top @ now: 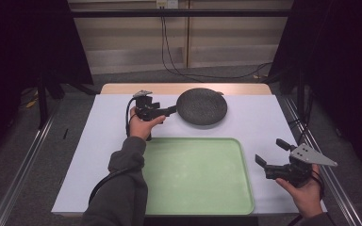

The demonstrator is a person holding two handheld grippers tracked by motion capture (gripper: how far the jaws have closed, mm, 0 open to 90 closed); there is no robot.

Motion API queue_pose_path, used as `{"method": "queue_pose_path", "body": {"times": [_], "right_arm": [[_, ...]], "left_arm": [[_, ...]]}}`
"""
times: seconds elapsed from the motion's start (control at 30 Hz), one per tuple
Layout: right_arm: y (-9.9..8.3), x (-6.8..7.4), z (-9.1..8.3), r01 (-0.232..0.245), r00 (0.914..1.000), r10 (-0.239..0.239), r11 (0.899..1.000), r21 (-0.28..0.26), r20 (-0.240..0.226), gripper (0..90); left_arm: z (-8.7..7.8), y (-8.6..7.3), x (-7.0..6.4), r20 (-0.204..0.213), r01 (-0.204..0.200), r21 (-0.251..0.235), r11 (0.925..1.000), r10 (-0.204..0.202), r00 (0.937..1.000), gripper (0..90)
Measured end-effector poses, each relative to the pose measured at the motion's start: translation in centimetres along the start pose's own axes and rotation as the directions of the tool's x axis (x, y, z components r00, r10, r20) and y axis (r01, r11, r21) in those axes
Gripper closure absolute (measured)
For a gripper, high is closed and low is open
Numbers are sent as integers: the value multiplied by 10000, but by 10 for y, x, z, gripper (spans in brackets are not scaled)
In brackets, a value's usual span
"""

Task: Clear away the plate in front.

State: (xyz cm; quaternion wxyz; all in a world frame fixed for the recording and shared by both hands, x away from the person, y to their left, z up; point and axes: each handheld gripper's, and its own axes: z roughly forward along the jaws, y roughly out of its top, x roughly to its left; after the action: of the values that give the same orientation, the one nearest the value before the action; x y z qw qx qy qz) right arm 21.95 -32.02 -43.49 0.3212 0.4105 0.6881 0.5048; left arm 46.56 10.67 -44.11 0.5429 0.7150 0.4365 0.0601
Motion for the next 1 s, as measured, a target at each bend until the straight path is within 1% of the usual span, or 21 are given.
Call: {"method": "queue_pose_path", "body": {"times": [0.07,0.1,0.13,0.17,0.23,0.27,0.33,0.4,0.47,0.5,0.53,0.6,0.7,0.73,0.77,0.87,0.9,0.97,1.0], "right_arm": [[0,0,0,-6,10000,6,10000,-4,-33,35],[0,0,0,-26,10000,26,10000,-7,-58,34],[0,0,0,-31,9999,31,10000,6,-111,35],[0,0,0,-9,10000,9,10000,-24,-79,35],[0,0,0,-3,10000,3,10000,3,-57,35],[0,0,0,-12,10000,12,10000,-11,-44,35],[0,0,0,14,10000,-14,10000,-3,-68,35],[0,0,1,19,10000,-19,10000,8,-66,35],[0,0,1,2,10000,-2,10000,12,-86,35],[0,1,0,15,10000,-15,10000,27,-62,35],[0,1,0,33,10000,-33,10000,17,-59,37],[0,1,0,56,10000,-56,10000,31,-44,38],[0,0,0,-10,10000,10,10000,-11,15,39],[0,0,0,-10,10000,10,10000,-11,15,39],[0,0,0,-36,10000,36,10000,-20,-18,39],[0,0,-1,-8,10000,8,10000,-15,-4,41],[0,1,-1,17,10000,-17,10000,-57,-25,42],[0,1,-1,39,10000,-39,10000,-10,-30,42],[0,1,-1,39,10000,-39,10000,-10,-30,42]], "left_arm": [[2,1,1,6,9,24,10000,-9,10000,89],[5,2,0,-99,-82,56,10000,82,9999,89],[9,5,0,-73,-250,102,9996,251,9997,90],[11,6,0,2,-212,112,9997,212,9998,92],[13,7,1,12,-203,126,9997,203,9998,92],[17,8,1,-14,-199,139,9997,199,9998,96],[19,9,2,-22,-266,225,9994,267,9996,100],[25,10,4,-103,-152,223,9996,154,9998,104],[27,10,6,-104,-149,246,9996,151,9998,108],[29,10,7,-78,84,194,9998,-82,9999,110],[32,9,9,-73,176,201,9996,-174,9998,114],[34,8,9,-132,176,203,9996,-174,9998,117],[39,7,12,-148,301,226,9993,-298,9994,121],[41,6,13,-209,465,125,9988,-462,9987,121],[43,6,14,-238,438,231,9988,-432,9988,126],[47,5,17,-287,571,263,9980,-564,9980,133],[50,4,17,-361,655,222,9976,-647,9973,137],[52,4,17,-377,618,266,9977,-608,9974,141],[54,4,17,-407,715,246,9971,-705,9967,141]]}}
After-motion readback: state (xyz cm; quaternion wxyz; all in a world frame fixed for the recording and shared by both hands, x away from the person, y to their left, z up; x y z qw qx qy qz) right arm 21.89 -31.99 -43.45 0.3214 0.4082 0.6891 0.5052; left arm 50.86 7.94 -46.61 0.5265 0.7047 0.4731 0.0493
